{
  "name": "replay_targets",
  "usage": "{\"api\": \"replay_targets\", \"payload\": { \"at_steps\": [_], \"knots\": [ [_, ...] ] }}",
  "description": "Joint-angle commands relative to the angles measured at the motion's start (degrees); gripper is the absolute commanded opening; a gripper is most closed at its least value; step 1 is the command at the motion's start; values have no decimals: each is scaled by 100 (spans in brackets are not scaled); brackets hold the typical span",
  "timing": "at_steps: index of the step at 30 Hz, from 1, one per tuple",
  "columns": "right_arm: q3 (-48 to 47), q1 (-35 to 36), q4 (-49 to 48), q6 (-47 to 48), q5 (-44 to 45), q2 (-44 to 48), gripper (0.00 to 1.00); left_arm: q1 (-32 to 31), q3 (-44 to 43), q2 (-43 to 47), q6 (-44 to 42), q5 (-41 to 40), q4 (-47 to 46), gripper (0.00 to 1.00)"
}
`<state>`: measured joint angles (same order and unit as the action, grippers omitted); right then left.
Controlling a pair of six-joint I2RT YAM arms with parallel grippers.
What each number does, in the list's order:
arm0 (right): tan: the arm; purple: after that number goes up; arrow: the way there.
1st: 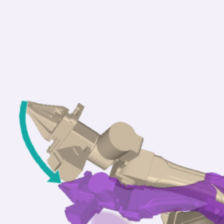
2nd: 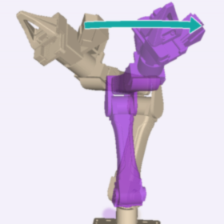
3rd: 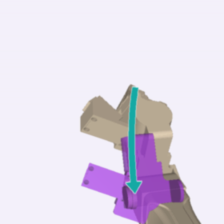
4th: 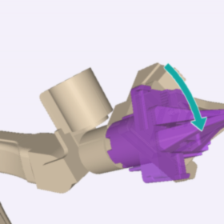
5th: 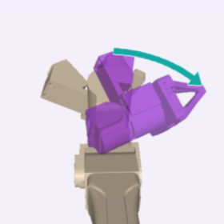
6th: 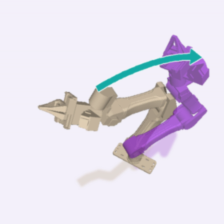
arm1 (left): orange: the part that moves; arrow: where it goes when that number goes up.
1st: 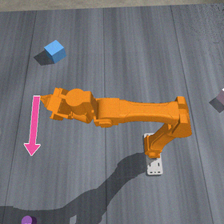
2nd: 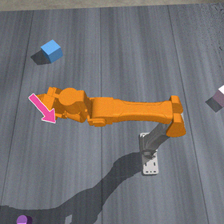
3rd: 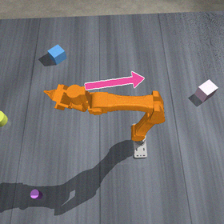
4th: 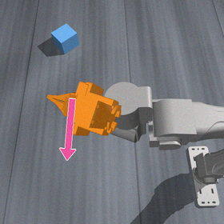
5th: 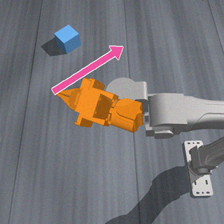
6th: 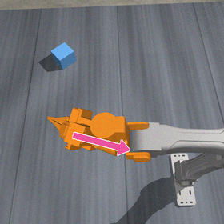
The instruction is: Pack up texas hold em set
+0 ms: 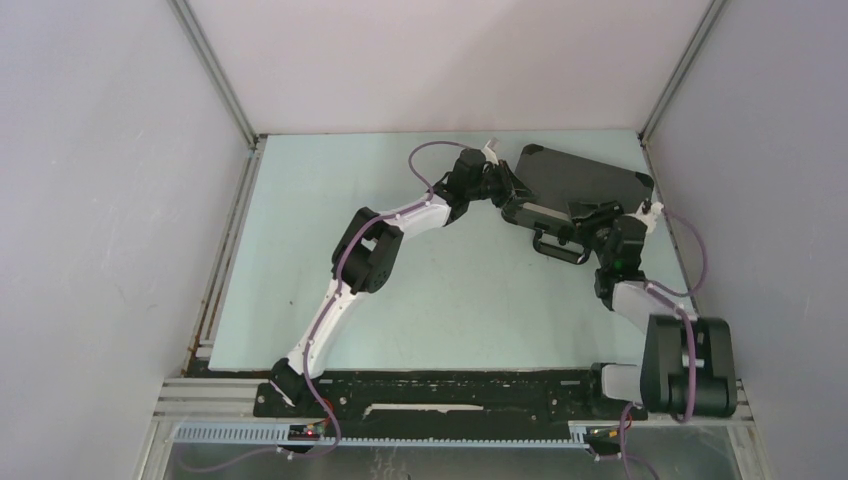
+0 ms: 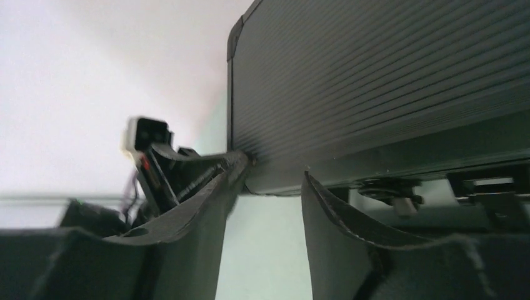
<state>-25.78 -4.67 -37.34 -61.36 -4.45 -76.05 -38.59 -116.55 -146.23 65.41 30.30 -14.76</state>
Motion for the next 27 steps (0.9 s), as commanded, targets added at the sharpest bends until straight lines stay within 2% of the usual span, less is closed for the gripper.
{"api": "replay_targets", "payload": {
  "at_steps": [1, 4, 7, 9, 12, 20, 27],
  "knots": [
    [-447, 128, 1932, 2579, -47, 1109, 57, 170, 112, -9, -287, -205, 511, 14],
    [-610, 185, 3000, 3462, -117, 1430, 55, 167, 93, -27, -266, -189, 502, 14],
    [-683, 187, 3640, 3862, -83, 1556, 45, 175, 84, -36, -265, -185, 490, 14],
    [-683, 136, 3706, 3649, -66, 1492, 22, 172, 89, -35, -274, -201, 496, 15],
    [-693, 173, 3490, 3137, 36, 1167, 1, 177, 89, -37, -290, -210, 517, 14],
    [-709, 268, 2914, 1165, 992, 172, 0, 176, 28, -47, -314, -54, 448, 14],
    [-709, 410, 2399, 90, 1377, -586, 0, 181, -3, 23, -539, -95, 621, 14]
  ]
}}
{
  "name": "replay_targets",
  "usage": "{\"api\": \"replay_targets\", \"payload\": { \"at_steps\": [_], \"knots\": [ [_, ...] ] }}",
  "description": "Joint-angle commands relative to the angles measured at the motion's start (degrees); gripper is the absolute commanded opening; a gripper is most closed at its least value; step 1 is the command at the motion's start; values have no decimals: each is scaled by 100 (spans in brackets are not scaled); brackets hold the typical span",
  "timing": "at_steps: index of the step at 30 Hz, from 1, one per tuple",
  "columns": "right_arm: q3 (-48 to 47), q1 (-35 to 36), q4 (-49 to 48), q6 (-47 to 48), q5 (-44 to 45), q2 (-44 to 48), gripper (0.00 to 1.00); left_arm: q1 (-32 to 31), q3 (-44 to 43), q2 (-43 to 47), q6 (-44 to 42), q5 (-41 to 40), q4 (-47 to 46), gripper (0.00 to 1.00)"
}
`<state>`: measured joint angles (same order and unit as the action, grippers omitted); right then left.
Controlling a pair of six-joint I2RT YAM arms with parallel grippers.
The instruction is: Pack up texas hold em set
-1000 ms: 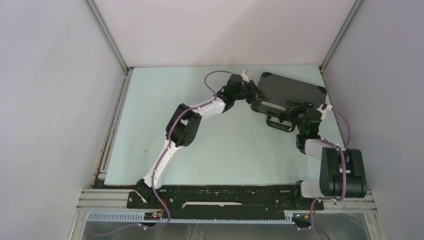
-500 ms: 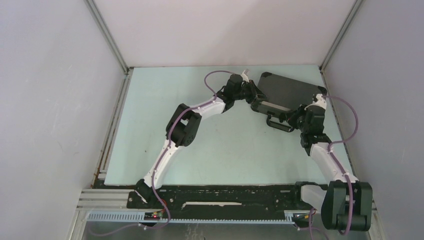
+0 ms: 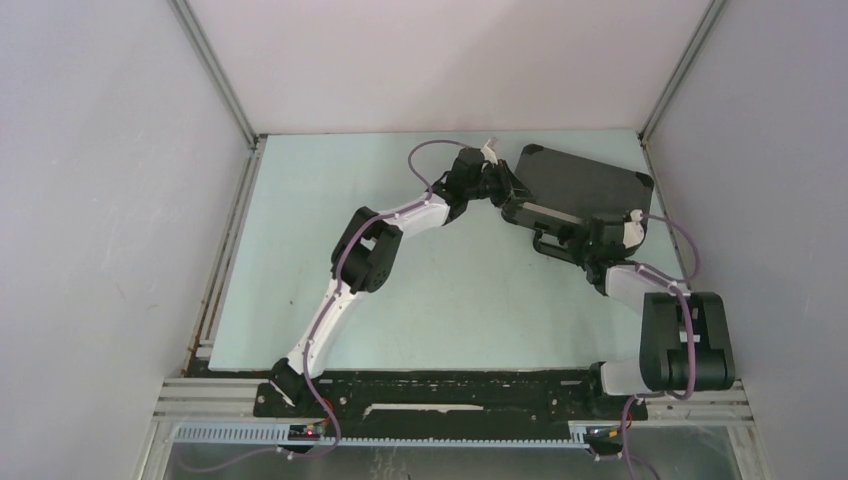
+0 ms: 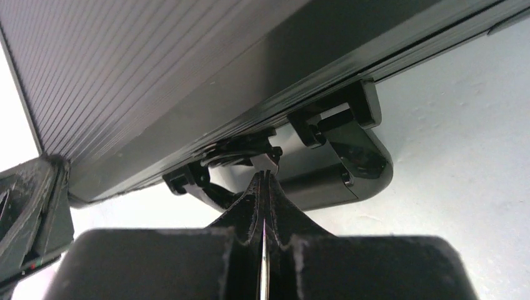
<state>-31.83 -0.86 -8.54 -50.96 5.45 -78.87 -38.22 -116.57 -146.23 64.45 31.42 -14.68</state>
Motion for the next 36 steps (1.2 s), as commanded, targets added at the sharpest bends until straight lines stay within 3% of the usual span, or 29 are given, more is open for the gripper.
{"api": "replay_targets", "payload": {
  "at_steps": [1, 15, 24, 28, 32, 36],
  "knots": [
    [-104, 23, -560, -1008, 330, -404, 0, 144, -7, 27, -454, -206, 629, 14],
    [-17, 70, -644, -2215, 860, -1192, 0, 150, 6, 83, -527, -206, 679, 13],
    [-434, 451, 625, -3277, 1702, -1393, 0, 148, 10, 119, -591, -231, 747, 14],
    [-549, 536, 684, -3486, 1977, -1498, 0, 149, 29, 165, -615, -219, 747, 13],
    [-613, 463, 232, -3158, 1721, -1680, 0, 148, 40, 217, -694, -197, 756, 13],
    [-491, 382, -279, -2180, 1277, -1452, 0, 152, -13, 345, -1040, -173, 942, 15]
  ]
}}
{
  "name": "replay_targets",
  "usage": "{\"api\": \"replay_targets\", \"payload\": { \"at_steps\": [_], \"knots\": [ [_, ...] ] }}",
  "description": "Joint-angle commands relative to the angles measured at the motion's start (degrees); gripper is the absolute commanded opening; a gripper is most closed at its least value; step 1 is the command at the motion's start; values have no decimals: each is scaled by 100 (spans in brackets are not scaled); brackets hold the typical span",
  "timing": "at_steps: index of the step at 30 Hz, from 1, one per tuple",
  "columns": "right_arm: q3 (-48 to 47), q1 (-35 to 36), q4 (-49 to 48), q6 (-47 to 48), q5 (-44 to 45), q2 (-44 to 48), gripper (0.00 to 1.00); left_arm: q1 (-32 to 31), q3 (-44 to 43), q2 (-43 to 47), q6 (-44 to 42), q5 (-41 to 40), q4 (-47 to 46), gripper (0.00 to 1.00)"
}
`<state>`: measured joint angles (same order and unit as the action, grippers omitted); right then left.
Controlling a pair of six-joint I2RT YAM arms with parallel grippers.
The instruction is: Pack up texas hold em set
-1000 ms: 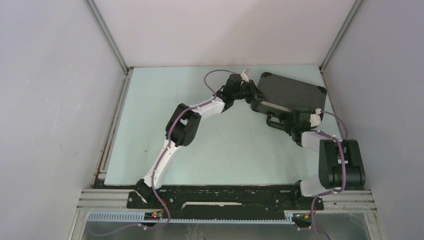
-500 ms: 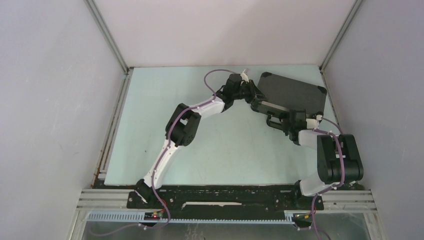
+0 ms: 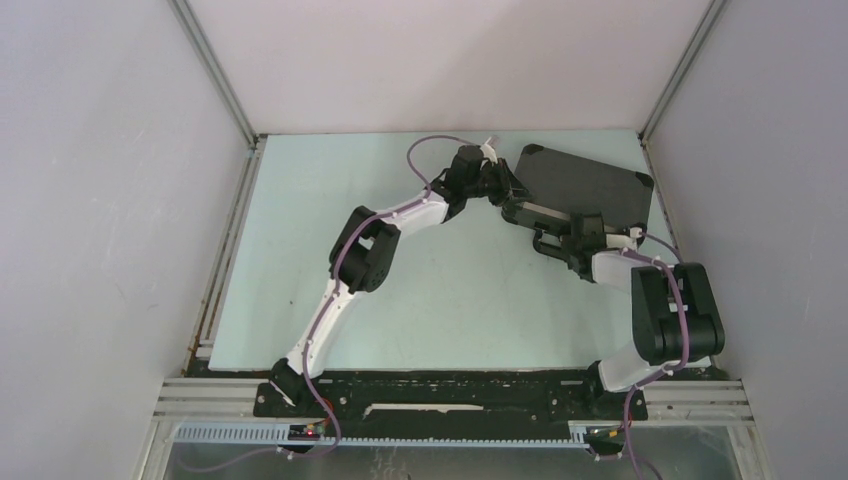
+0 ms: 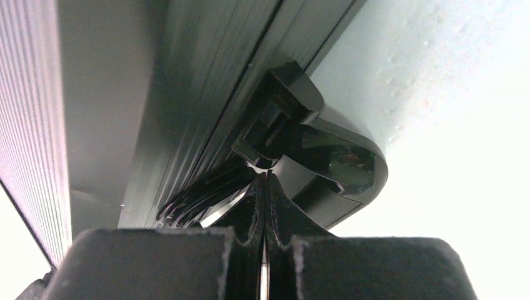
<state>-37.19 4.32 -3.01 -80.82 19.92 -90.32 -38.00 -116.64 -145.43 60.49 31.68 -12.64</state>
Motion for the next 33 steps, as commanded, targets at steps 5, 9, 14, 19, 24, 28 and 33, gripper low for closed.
{"api": "replay_targets", "payload": {
  "at_steps": [5, 9, 14, 19, 24, 28, 33],
  "knots": [
    [381, -76, -865, 2272, -399, 1219, 0, 88, 26, 619, -1365, -452, 1149, 19],
    [278, -139, 24, 3518, -708, 2442, 7, 20, 114, 909, -1805, -662, 1225, 22],
    [267, -80, 1047, 5244, -1858, 3745, 26, -69, 123, 1325, -2269, -738, 1542, 27],
    [-11, 186, 2055, 6036, -3139, 4874, 54, -96, 515, 2503, -2678, -923, 1841, 37],
    [-767, 289, 3215, 6270, -3665, 5877, 71, -101, 1773, 4255, -2896, -1214, 1986, 54],
    [-1484, 289, 3697, 6211, -4176, 6349, 77, -86, 3005, 5834, -2984, -1545, 2044, 75],
    [-2365, 289, 4279, 6227, -4244, 6599, 90, -84, 4035, 7533, -3262, -1960, 2541, 93]
  ]
}}
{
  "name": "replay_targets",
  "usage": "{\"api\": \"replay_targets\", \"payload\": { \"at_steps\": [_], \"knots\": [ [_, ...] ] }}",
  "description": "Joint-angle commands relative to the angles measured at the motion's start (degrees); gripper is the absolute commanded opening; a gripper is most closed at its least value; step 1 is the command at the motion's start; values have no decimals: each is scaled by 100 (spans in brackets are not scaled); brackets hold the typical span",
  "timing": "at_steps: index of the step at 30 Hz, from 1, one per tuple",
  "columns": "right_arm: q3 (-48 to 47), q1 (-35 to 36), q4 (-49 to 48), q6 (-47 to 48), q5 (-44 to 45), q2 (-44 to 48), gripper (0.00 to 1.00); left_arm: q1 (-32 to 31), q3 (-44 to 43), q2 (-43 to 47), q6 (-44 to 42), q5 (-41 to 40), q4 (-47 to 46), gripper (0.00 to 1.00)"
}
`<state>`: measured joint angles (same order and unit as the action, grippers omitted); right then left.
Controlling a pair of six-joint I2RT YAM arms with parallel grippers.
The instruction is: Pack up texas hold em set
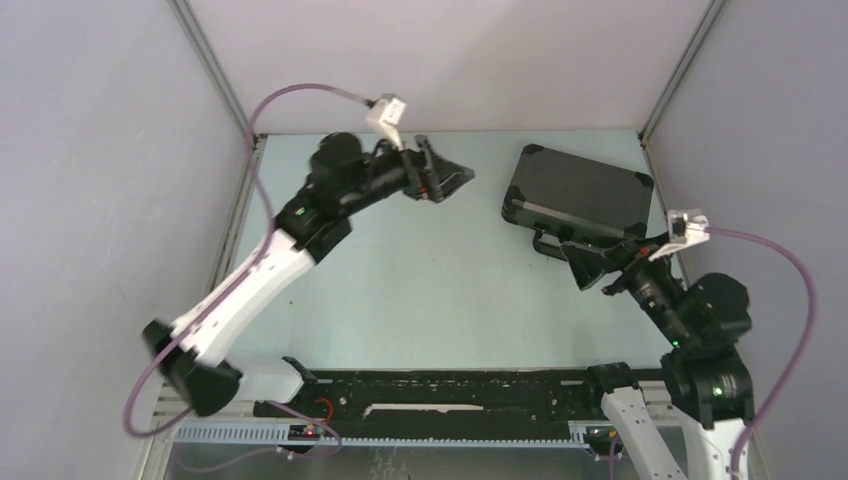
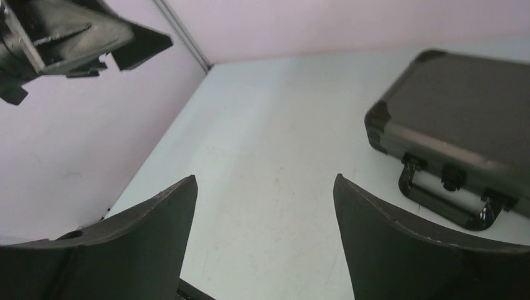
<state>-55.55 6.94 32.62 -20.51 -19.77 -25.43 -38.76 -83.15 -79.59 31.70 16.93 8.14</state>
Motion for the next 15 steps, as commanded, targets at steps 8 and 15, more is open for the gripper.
{"api": "replay_targets", "payload": {
  "at_steps": [8, 15],
  "knots": [
    [-1553, 27, 1313, 391, 238, 462, 100, -1, 1380, 3346, -848, -1422, 1439, 100],
    [-1792, 25, 1160, 246, 232, 601, 100, -3, 1228, 4832, -1241, -2612, 2070, 100]
  ]
}}
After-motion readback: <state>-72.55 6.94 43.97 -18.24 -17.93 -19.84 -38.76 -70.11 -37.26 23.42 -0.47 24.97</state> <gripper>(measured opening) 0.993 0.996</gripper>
